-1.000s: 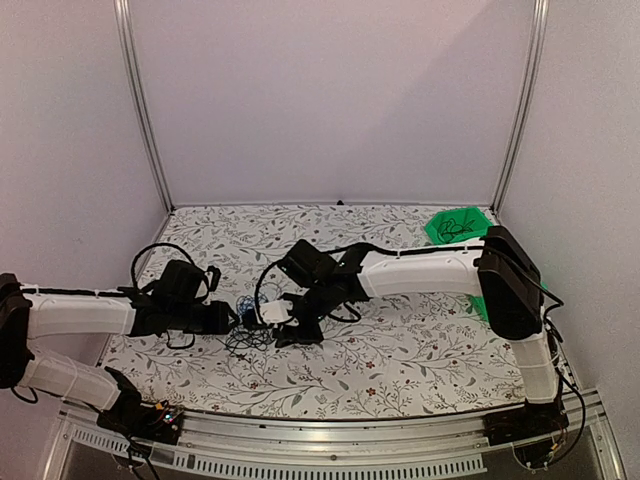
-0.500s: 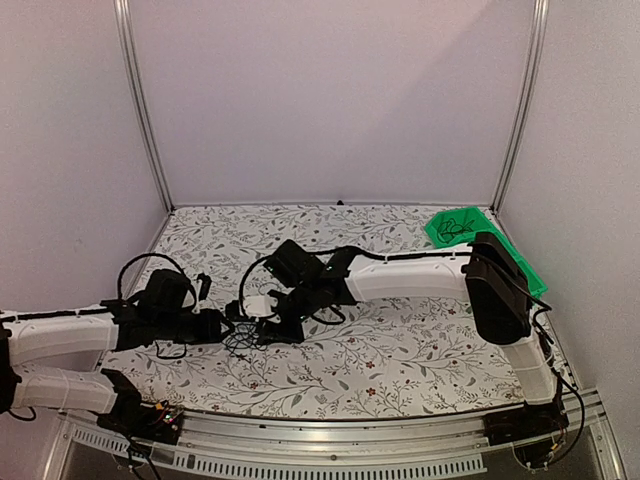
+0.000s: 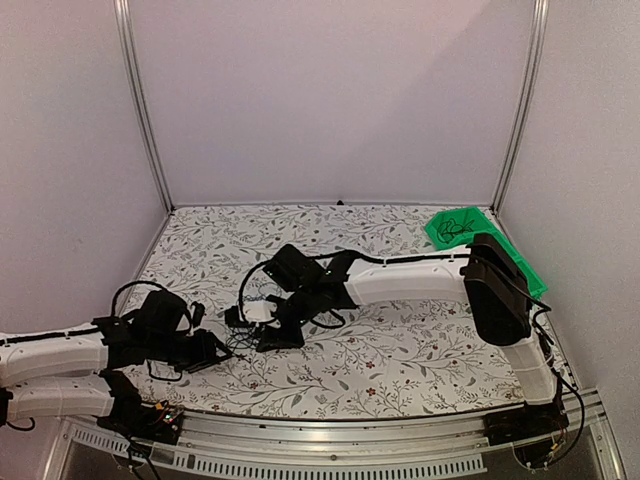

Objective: Untangle the cables

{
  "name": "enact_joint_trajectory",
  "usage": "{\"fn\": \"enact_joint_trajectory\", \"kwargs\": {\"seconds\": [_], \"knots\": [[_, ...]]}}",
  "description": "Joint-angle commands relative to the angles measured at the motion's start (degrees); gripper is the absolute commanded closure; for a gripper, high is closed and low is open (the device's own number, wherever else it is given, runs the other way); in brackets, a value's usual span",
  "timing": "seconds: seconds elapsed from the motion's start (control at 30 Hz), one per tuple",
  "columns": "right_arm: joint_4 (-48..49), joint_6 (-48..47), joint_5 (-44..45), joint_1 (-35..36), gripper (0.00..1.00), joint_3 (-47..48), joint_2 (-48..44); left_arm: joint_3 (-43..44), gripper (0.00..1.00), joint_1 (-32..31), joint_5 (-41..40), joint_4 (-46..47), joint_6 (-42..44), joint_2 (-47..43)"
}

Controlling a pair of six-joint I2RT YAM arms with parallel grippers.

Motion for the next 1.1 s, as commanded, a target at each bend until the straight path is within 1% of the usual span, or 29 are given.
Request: {"fn": "enact_joint_trajectory", "kwargs": {"seconds": [0.0,0.1,0.2,0.3,0.43,0.53,0.83,0.97,1.07], "knots": [[-0.52,-1.29,-2.54,2.24,0.63,0.71,1.59,1.99,0.61,-0.83,-6.19,-3.81,-2.49,-0.09],[1.11,-0.21,-2.45,2.55,0.6,1.31,2.61,2.58,0.61,-0.79,-10.44,-4.41,-4.05,-0.84],[1.22,1.72,-1.57,2.51,0.6,3.67,4.48,2.66,0.62,-0.76,-12.96,-2.68,-5.8,-1.35],[0.89,2.71,-1.89,2.55,0.61,5.84,6.89,3.37,0.62,-0.66,-14.93,-0.59,-5.79,-0.86],[1.03,4.14,-2.55,2.55,0.62,7.34,8.8,5.11,0.62,-0.56,-15.95,0.71,-4.38,1.8],[1.34,5.98,-1.31,2.67,0.64,8.55,10.05,5.36,0.62,-0.58,-15.67,1.45,-4.01,3.49],[3.31,10.6,1.33,2.59,0.79,9.88,11.02,4.04,0.62,-0.47,-15.99,2.73,-3.82,2.94],[3.68,12.19,2.17,2.68,0.93,10.2,10.61,4.0,0.62,-0.31,-16.2,2.85,-3.2,3.24],[3.3,12.49,2.24,2.6,0.98,10.36,9.0,3.91,0.62,-0.15,-16.43,3.81,-2.15,3.37]]}}
